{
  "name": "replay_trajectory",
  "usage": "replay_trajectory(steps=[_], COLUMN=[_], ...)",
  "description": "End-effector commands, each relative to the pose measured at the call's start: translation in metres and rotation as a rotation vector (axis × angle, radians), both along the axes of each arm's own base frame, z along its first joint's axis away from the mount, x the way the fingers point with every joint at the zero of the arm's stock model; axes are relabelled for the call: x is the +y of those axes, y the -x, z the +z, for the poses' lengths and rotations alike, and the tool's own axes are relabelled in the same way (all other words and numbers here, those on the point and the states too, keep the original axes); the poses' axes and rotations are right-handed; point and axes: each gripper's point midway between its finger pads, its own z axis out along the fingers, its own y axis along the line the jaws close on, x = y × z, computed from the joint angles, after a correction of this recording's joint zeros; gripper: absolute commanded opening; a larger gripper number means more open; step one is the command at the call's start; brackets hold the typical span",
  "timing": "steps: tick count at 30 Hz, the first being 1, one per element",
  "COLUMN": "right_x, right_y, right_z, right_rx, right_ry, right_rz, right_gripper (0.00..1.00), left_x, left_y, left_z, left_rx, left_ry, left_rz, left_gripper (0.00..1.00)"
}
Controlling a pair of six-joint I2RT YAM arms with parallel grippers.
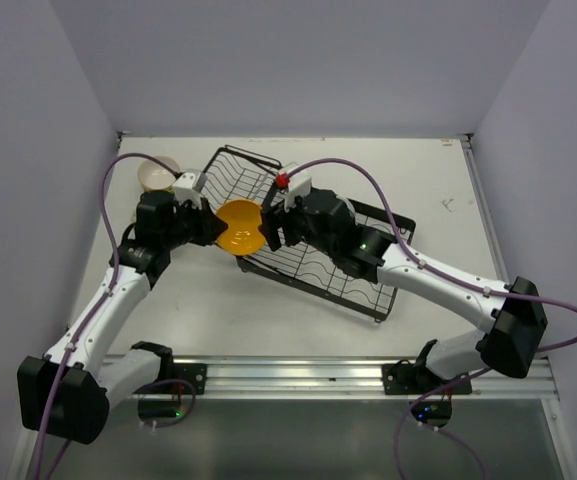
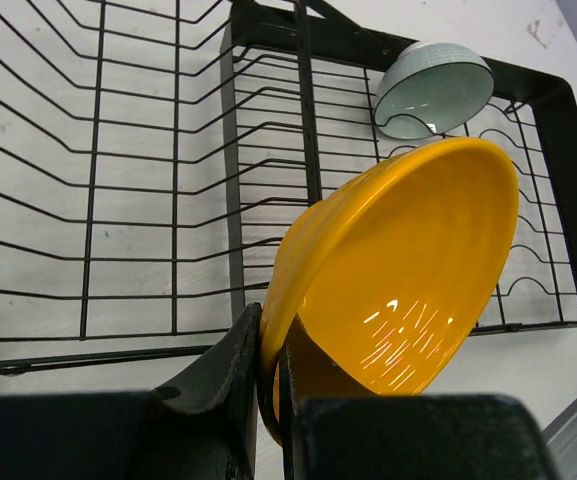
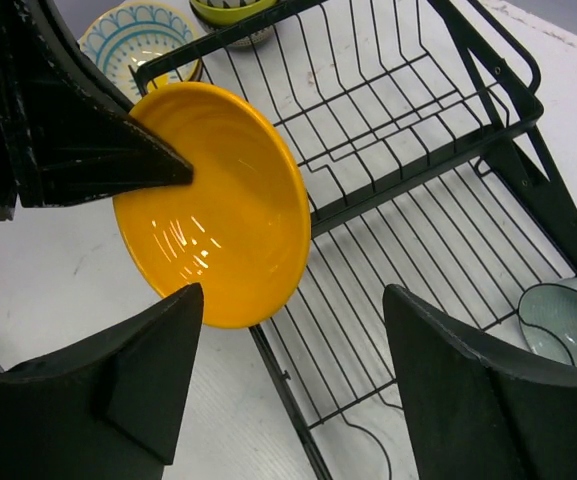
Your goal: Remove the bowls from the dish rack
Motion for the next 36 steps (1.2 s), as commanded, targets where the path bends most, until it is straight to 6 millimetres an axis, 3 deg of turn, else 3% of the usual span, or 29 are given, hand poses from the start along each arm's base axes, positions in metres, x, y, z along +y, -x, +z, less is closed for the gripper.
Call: replay_trajectory(steps=[1, 3, 8, 15, 16, 17, 18, 19, 20, 23, 26, 28, 36], right_x=[-0.004, -0.007, -0.024, -0.074, -0.08, -0.09, -0.096, -0.102, -0.111, -0.13, -0.149, -0.162, -0.168], right_y=[0.004, 0.006, 0.013, 0.018, 0.02, 0.021, 0.022, 0.022, 0.021, 0.021, 0.018, 0.017, 0.015], right_z=[0.025, 0.026, 0.021, 0.007, -0.004, 0.001, 0.0, -0.011, -0.009, -0.016, -0.028, -0.028, -0.025], right_rx=[-0.035, -0.041, -0.051, -0.097, -0.092, -0.108, -0.114, -0.106, -0.111, -0.11, -0.094, -0.092, -0.117], right_ry=[-0.053, -0.049, -0.035, 0.06, 0.083, 0.073, 0.079, 0.096, 0.087, 0.078, 0.08, 0.057, 0.049], right_rz=[0.004, 0.006, -0.014, -0.117, -0.127, -0.145, -0.156, -0.165, -0.184, -0.219, -0.254, -0.303, -0.325], right_gripper=[0.77, 0.87, 0.91, 0.97, 0.99, 0.99, 0.99, 0.98, 0.99, 0.99, 0.99, 0.99, 0.99], left_x=[0.01, 0.014, 0.042, 0.13, 0.141, 0.165, 0.177, 0.19, 0.208, 0.241, 0.258, 0.261, 0.272], left_y=[-0.016, -0.018, -0.024, -0.043, -0.044, -0.044, -0.044, -0.044, -0.04, -0.037, -0.035, -0.037, -0.033], left_z=[0.024, 0.032, 0.045, 0.05, 0.054, 0.057, 0.069, 0.074, 0.074, 0.09, 0.081, 0.063, 0.005], left_rx=[-0.044, -0.066, -0.094, -0.067, -0.066, -0.074, -0.09, -0.095, -0.082, -0.089, -0.046, 0.007, 0.122], left_ry=[0.007, 0.03, 0.107, 0.084, 0.091, 0.074, 0.074, 0.064, 0.022, -0.067, -0.147, -0.178, -0.292], left_rz=[0.082, 0.095, 0.212, 0.584, 0.637, 0.745, 0.799, 0.857, 0.951, 1.117, 1.192, 1.198, 1.225], left_gripper=[0.0, 0.0, 0.0, 0.0, 0.0, 0.0, 0.0, 0.0, 0.0, 0.0, 0.0, 0.0, 0.0])
